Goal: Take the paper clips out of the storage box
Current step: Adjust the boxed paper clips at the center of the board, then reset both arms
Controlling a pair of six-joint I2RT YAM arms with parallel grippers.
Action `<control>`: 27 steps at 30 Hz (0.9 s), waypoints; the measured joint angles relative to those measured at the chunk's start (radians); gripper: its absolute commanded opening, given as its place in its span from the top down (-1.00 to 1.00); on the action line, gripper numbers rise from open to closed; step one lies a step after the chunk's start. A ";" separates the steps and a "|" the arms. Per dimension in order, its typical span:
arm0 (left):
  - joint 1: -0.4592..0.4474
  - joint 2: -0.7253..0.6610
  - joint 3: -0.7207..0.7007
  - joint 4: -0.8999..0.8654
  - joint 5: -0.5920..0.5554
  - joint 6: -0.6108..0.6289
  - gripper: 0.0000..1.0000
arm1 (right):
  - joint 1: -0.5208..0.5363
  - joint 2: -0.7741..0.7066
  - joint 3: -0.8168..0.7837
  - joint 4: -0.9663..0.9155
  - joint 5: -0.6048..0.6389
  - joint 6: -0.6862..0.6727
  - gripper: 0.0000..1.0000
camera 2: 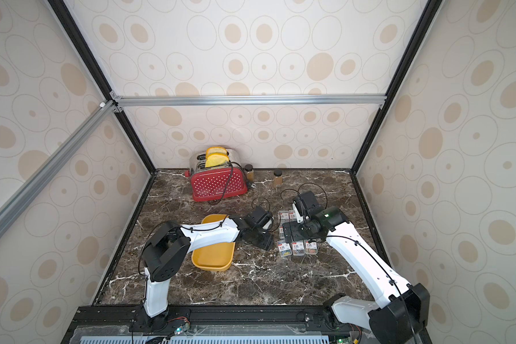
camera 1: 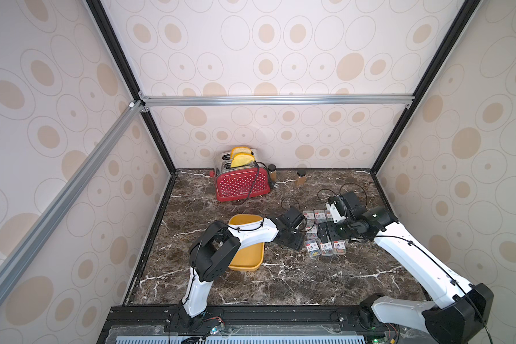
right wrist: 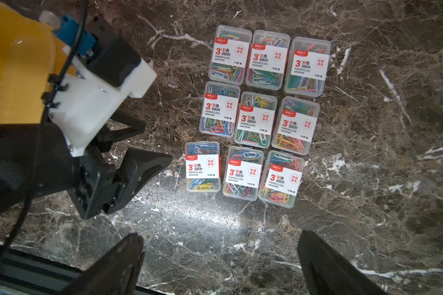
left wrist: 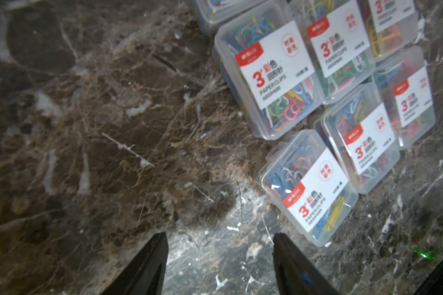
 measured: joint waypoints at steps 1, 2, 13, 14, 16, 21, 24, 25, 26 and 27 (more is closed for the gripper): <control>-0.002 0.010 0.005 0.005 -0.003 0.001 -0.36 | -0.001 -0.003 0.000 0.000 0.001 0.000 -1.00; -0.003 0.021 0.009 0.009 -0.007 0.001 -0.35 | -0.003 -0.007 -0.001 0.000 0.001 0.000 -1.00; -0.008 0.054 0.042 0.012 -0.023 0.007 -0.39 | -0.017 -0.019 -0.014 0.001 -0.002 -0.008 -1.00; -0.009 0.058 0.046 0.012 -0.023 0.007 -0.39 | -0.018 -0.019 -0.015 0.001 -0.002 -0.011 -1.00; -0.010 0.064 0.050 0.015 -0.024 0.007 -0.40 | -0.022 -0.019 -0.018 0.001 -0.004 -0.014 -1.00; -0.011 0.071 0.060 0.015 -0.026 0.007 -0.42 | -0.031 -0.020 -0.027 0.002 -0.012 -0.017 -1.00; -0.012 0.071 0.060 0.014 -0.029 0.007 -0.49 | -0.032 -0.020 -0.036 0.004 -0.016 -0.018 -1.00; -0.013 0.070 0.060 0.014 -0.032 0.007 -0.54 | -0.034 -0.021 -0.037 0.003 -0.018 -0.019 -1.00; -0.013 0.069 0.060 0.013 -0.037 0.007 -0.63 | -0.035 -0.021 -0.037 0.004 -0.018 -0.020 -1.00; -0.013 0.064 0.056 0.013 -0.044 0.007 -0.69 | -0.038 -0.023 -0.037 0.005 -0.018 -0.021 -1.00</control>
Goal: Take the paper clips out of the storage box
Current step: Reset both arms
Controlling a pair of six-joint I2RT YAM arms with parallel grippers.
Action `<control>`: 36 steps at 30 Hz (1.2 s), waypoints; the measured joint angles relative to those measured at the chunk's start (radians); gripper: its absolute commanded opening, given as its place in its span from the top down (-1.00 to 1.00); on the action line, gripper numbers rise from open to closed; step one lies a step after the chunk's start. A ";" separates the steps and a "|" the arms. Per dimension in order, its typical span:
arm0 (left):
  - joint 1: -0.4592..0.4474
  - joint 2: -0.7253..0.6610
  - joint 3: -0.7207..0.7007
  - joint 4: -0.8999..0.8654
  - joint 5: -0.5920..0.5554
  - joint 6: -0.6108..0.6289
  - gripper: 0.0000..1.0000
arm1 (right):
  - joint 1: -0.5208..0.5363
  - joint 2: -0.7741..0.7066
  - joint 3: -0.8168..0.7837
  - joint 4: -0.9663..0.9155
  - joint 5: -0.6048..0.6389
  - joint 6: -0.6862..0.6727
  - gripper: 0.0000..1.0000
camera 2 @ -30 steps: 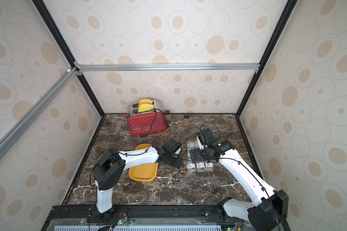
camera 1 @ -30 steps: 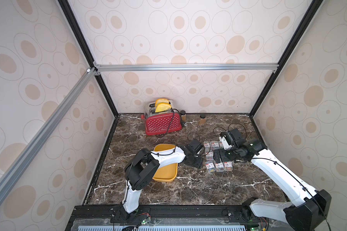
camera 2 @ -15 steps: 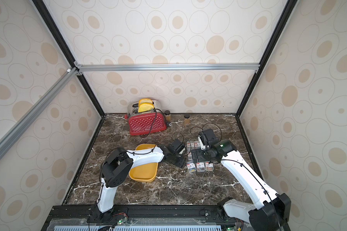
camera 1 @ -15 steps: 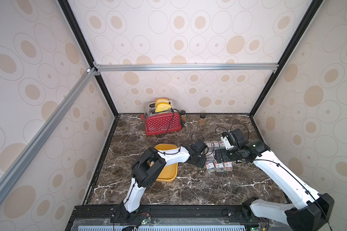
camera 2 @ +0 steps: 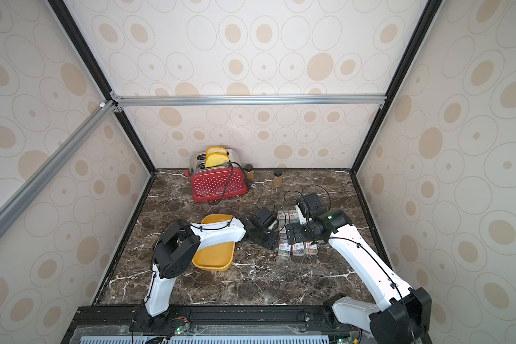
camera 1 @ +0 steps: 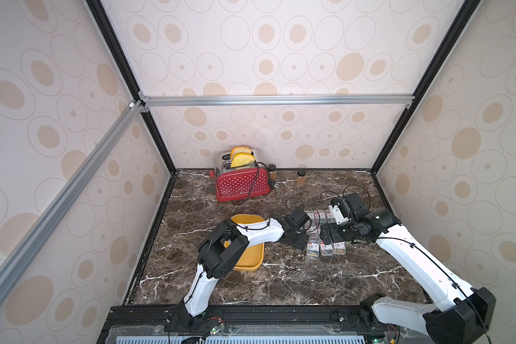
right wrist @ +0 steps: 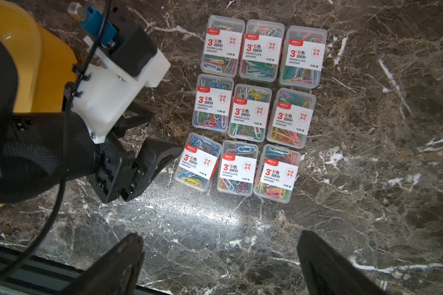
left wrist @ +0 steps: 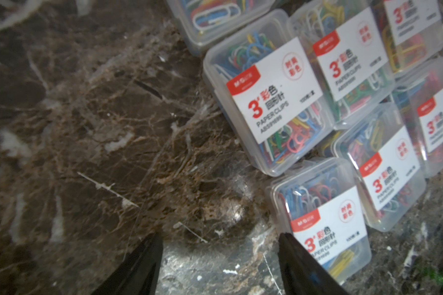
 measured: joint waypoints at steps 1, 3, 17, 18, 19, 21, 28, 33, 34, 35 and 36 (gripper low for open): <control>0.000 -0.007 -0.007 0.000 -0.009 0.000 -0.76 | -0.002 -0.002 0.000 0.000 0.000 -0.001 -1.00; 0.000 -0.037 -0.031 -0.005 -0.032 0.000 -0.97 | -0.004 -0.007 0.000 0.000 0.000 -0.005 -1.00; 0.129 -0.581 -0.238 -0.069 -0.286 0.056 -0.98 | -0.019 -0.081 -0.184 0.279 0.186 -0.077 -1.00; 0.172 -0.634 -0.266 -0.067 -0.308 0.074 -0.98 | -0.022 -0.109 -0.245 0.348 0.222 -0.095 -1.00; 0.230 -0.692 -0.297 -0.064 -0.331 0.093 -0.98 | -0.031 -0.132 -0.302 0.412 0.258 -0.114 -1.00; 0.349 -0.782 -0.356 -0.047 -0.370 0.135 -0.98 | -0.062 -0.130 -0.365 0.512 0.309 -0.143 -1.00; 0.741 -0.850 -0.584 0.084 -0.393 0.283 -0.98 | -0.155 -0.019 -0.459 0.875 0.413 -0.218 -1.00; 0.883 -0.796 -0.760 0.280 -0.356 0.362 -0.98 | -0.243 0.037 -0.510 1.056 0.412 -0.256 -1.00; 0.896 -0.790 -0.796 0.325 -0.349 0.374 -0.98 | -0.265 0.045 -0.518 1.085 0.402 -0.260 -1.00; 0.906 -0.782 -0.826 0.372 -0.341 0.386 -0.98 | -0.288 0.050 -0.524 1.109 0.390 -0.262 -1.00; 0.911 -0.772 -0.848 0.414 -0.338 0.394 -0.98 | -0.310 0.054 -0.529 1.128 0.381 -0.266 -1.00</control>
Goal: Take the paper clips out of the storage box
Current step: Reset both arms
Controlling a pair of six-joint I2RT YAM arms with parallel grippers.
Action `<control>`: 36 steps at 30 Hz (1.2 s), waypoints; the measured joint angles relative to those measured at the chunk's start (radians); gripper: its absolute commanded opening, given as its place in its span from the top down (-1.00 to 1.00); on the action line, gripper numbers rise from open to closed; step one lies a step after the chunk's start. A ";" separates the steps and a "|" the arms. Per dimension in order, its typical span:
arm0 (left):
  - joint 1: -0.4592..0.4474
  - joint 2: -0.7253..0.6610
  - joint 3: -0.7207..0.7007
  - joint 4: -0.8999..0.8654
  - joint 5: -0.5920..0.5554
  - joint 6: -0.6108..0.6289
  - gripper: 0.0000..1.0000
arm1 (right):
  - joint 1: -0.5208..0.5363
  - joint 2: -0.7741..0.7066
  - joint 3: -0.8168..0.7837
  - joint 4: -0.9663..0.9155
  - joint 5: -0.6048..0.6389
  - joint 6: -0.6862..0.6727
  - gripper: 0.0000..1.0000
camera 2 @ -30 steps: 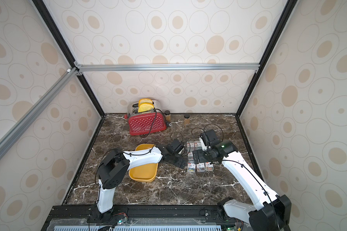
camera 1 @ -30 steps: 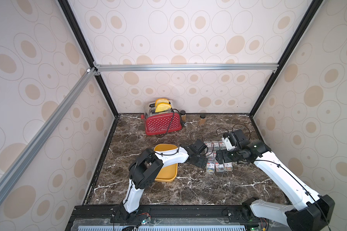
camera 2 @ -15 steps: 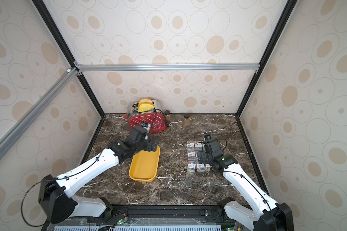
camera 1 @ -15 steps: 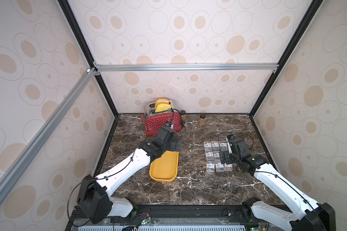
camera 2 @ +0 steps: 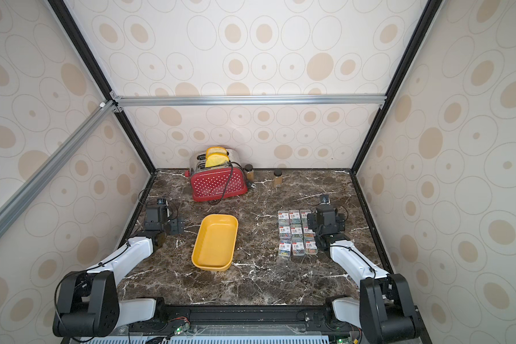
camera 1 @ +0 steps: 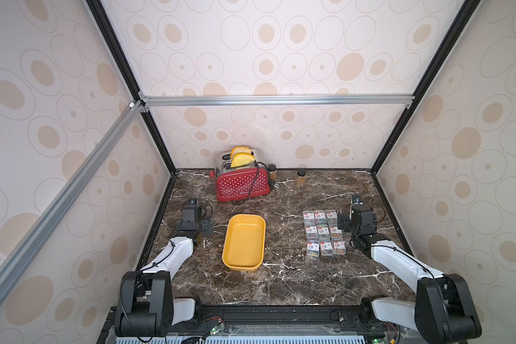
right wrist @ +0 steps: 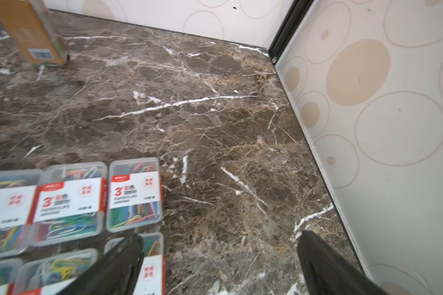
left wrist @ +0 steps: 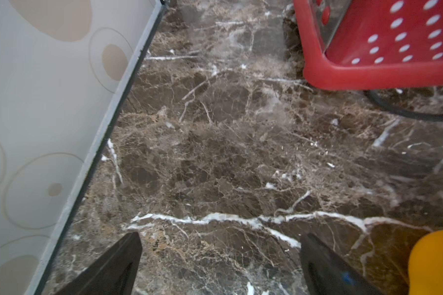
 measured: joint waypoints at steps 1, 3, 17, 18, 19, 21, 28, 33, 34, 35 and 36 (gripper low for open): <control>0.005 0.014 -0.019 0.048 0.004 0.004 -0.98 | -0.021 0.004 -0.005 0.022 -0.011 -0.005 -1.00; 0.013 0.043 -0.040 0.137 0.014 0.006 -0.98 | -0.056 0.014 -0.013 0.064 -0.026 -0.018 -1.00; 0.071 0.201 -0.100 0.565 0.146 0.027 -0.98 | -0.170 0.125 -0.187 0.403 -0.154 -0.076 -0.98; 0.071 0.202 -0.108 0.579 0.151 0.029 -0.98 | -0.174 0.142 -0.188 0.433 -0.169 -0.083 -0.98; 0.071 0.203 -0.111 0.586 0.155 0.032 -0.98 | -0.177 0.164 -0.187 0.469 -0.181 -0.090 -0.99; 0.068 0.205 -0.111 0.599 0.156 0.038 -0.98 | -0.180 0.208 -0.188 0.529 -0.202 -0.102 -0.98; 0.064 0.233 -0.175 0.730 0.156 0.051 -0.98 | -0.180 0.285 -0.193 0.617 -0.262 -0.138 -0.99; 0.064 0.238 -0.179 0.753 0.156 0.053 -0.98 | -0.180 0.286 -0.189 0.622 -0.285 -0.148 -0.99; 0.063 0.238 -0.179 0.759 0.156 0.054 -0.98 | -0.180 0.286 -0.189 0.623 -0.286 -0.150 -0.99; 0.062 0.238 -0.179 0.763 0.156 0.055 -0.98 | -0.180 0.286 -0.189 0.623 -0.288 -0.150 -0.99; 0.062 0.238 -0.179 0.766 0.156 0.055 -0.98 | -0.180 0.286 -0.189 0.623 -0.288 -0.151 -0.99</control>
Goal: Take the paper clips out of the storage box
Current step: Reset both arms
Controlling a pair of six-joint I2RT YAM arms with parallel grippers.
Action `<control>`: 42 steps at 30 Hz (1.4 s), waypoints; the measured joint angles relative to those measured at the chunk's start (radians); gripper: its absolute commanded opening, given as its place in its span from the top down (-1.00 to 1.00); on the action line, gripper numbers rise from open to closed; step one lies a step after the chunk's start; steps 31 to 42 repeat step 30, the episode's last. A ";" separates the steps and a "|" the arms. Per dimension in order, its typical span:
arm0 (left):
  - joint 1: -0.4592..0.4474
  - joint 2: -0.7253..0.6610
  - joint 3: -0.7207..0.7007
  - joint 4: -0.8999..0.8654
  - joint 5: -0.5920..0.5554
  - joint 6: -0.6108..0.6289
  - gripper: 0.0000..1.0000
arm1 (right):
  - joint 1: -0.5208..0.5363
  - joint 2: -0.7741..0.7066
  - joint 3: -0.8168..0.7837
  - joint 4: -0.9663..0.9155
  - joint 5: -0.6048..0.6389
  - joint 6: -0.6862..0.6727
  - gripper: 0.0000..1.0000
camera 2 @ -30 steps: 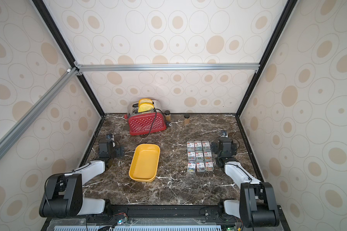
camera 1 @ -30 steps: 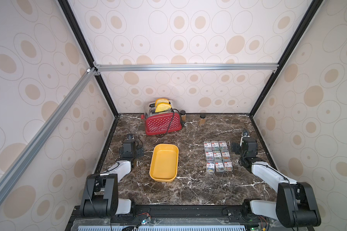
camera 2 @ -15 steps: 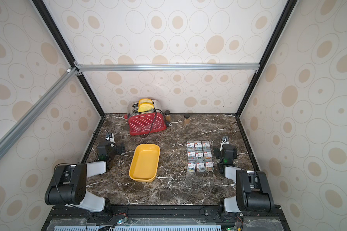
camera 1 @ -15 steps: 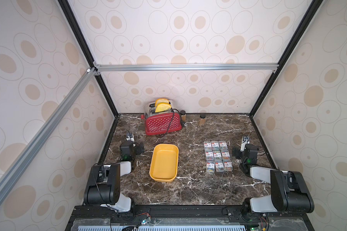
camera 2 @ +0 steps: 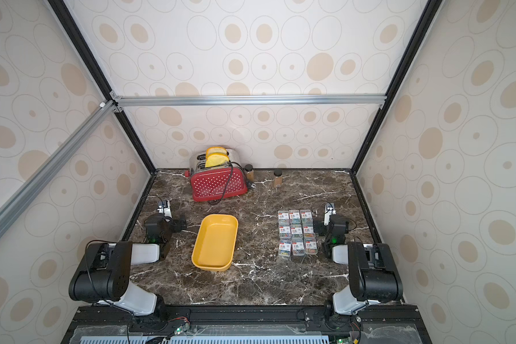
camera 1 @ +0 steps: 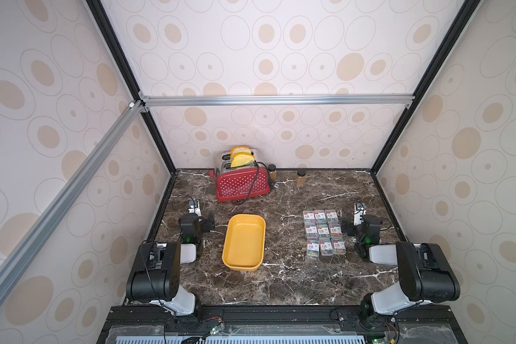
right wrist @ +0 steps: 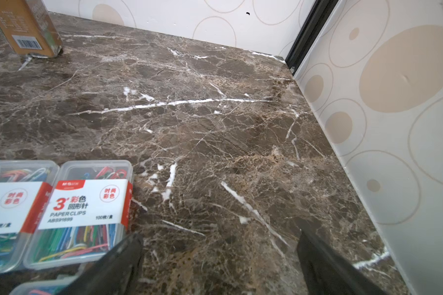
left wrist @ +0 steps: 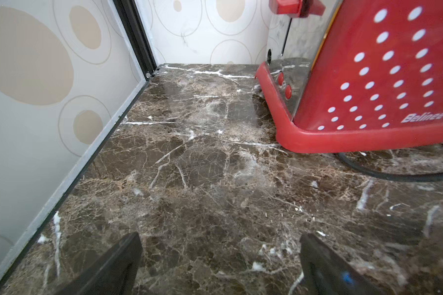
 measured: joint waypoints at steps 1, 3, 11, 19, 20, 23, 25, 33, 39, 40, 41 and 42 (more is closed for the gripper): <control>0.000 0.000 0.000 0.000 0.000 0.000 -0.98 | 0.000 0.000 0.000 0.000 0.000 -0.002 -0.99; -0.002 0.000 0.000 0.001 -0.001 0.001 -0.98 | 0.000 0.000 0.000 0.001 -0.002 -0.003 -0.99; -0.018 0.000 0.000 0.001 -0.018 0.008 -0.98 | 0.000 0.000 0.000 0.004 -0.011 -0.003 -0.99; -0.018 0.000 0.000 0.001 -0.029 0.011 -0.98 | 0.000 0.000 0.000 0.004 -0.014 -0.005 -0.99; -0.018 0.000 0.000 0.001 -0.029 0.012 -0.98 | 0.000 0.000 0.000 0.004 -0.014 -0.005 -0.99; -0.022 0.000 0.000 0.000 -0.037 0.015 -0.98 | 0.000 0.000 0.000 0.004 -0.014 -0.005 -0.99; -0.027 0.000 0.000 0.001 -0.043 0.018 -0.98 | 0.000 0.000 0.000 0.004 -0.014 -0.005 -0.99; -0.033 0.000 0.000 0.001 -0.055 0.021 -0.98 | 0.000 0.000 0.000 0.004 -0.014 -0.005 -0.99; -0.033 0.000 0.000 0.001 -0.055 0.021 -0.98 | 0.000 0.000 0.000 0.004 -0.014 -0.005 -0.99; -0.033 0.000 0.000 0.001 -0.055 0.021 -0.98 | 0.000 0.000 0.000 0.004 -0.014 -0.005 -0.99; -0.033 0.000 0.000 0.001 -0.055 0.021 -0.98 | 0.000 0.000 0.000 0.004 -0.014 -0.005 -0.99; -0.033 0.000 0.000 0.001 -0.055 0.021 -0.98 | 0.000 0.000 0.000 0.004 -0.014 -0.005 -0.99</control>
